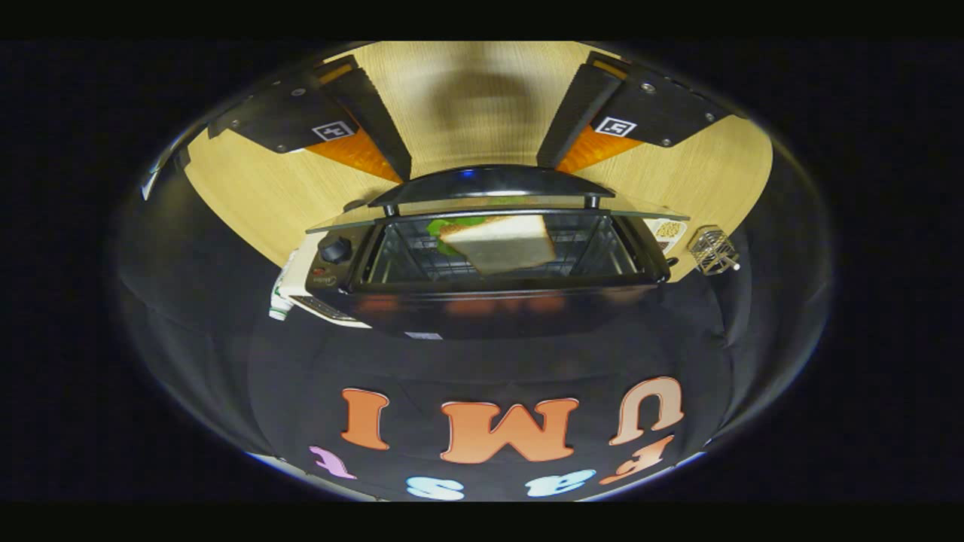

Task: Open the toaster oven, put the food inside, and close the toaster oven door.

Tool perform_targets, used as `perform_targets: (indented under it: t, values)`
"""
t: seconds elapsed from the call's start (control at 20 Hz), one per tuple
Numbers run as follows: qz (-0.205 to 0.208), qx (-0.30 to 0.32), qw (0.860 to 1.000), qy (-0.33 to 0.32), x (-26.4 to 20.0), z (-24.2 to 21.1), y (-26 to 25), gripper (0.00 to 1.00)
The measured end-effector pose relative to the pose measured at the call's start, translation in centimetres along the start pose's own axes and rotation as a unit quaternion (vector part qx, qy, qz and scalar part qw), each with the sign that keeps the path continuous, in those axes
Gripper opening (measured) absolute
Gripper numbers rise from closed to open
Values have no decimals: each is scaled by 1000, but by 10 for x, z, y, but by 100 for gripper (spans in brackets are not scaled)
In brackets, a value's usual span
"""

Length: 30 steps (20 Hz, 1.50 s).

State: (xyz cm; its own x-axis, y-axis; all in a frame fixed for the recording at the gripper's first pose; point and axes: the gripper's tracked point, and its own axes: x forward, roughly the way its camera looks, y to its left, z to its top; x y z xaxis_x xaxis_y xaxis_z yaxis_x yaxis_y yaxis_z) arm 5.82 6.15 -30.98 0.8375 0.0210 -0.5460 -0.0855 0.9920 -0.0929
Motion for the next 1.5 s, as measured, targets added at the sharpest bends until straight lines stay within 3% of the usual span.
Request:
perform_targets:
  t: [0.4, 0.6, 0.9, 1.25, 1.5]
  values:
    - [-14, -13, 999, -39, 23, 50, -2, 100]
    - [-14, -18, 999, -24, 15, 51, -6, 100]
    - [14, 27, 999, -29, -29, 80, -11, 100]
    - [7, 3, 989, -146, -106, 208, -37, 100]
    - [6, 16, 981, -193, -156, 242, -40, 99]
